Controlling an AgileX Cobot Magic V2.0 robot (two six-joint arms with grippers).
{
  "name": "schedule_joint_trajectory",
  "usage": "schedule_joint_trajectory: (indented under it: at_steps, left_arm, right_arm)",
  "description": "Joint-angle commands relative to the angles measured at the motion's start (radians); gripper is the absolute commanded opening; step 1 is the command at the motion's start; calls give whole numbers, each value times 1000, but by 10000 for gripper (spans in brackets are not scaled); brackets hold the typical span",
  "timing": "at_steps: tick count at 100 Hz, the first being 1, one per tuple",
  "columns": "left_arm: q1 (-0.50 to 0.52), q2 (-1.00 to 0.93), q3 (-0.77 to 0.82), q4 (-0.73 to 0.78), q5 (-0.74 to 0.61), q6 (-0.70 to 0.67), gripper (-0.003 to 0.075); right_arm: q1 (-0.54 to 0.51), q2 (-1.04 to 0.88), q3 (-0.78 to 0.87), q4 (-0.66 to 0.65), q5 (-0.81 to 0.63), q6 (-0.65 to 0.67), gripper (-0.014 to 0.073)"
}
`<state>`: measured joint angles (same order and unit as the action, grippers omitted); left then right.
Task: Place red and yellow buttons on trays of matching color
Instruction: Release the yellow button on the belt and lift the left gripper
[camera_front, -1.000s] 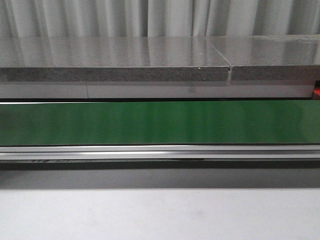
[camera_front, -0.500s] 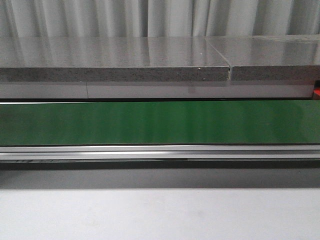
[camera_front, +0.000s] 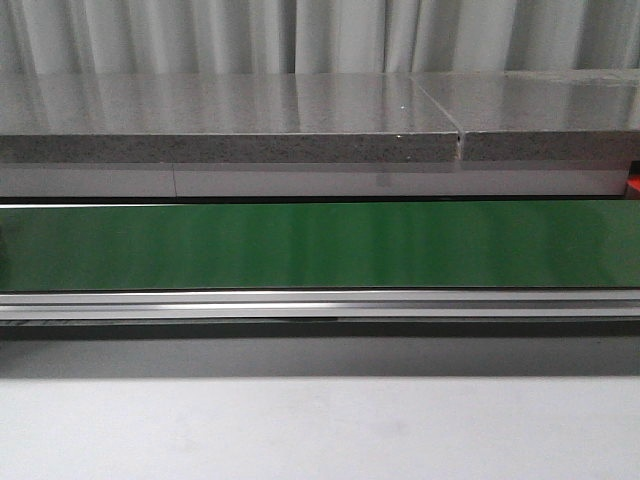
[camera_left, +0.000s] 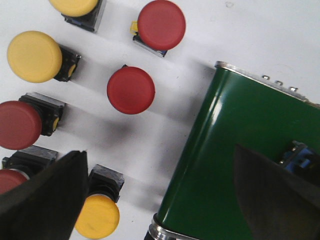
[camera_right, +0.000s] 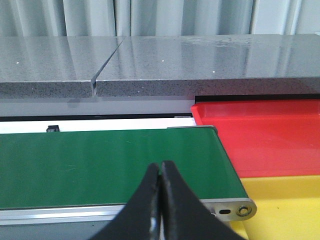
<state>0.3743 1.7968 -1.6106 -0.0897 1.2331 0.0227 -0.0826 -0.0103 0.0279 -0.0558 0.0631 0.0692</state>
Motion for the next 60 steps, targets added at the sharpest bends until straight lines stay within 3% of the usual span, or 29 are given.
schedule_joint_trajectory:
  at_steps: [1, 60]
  left_arm:
    - [7, -14, -22, -6, 11, -14, 566]
    - [16, 152, -22, 12, -131, -16, 566]
  right_arm:
    - [-2, -10, -16, 1, -78, -6, -66]
    - [-2, -10, -16, 1, -78, -6, -66]
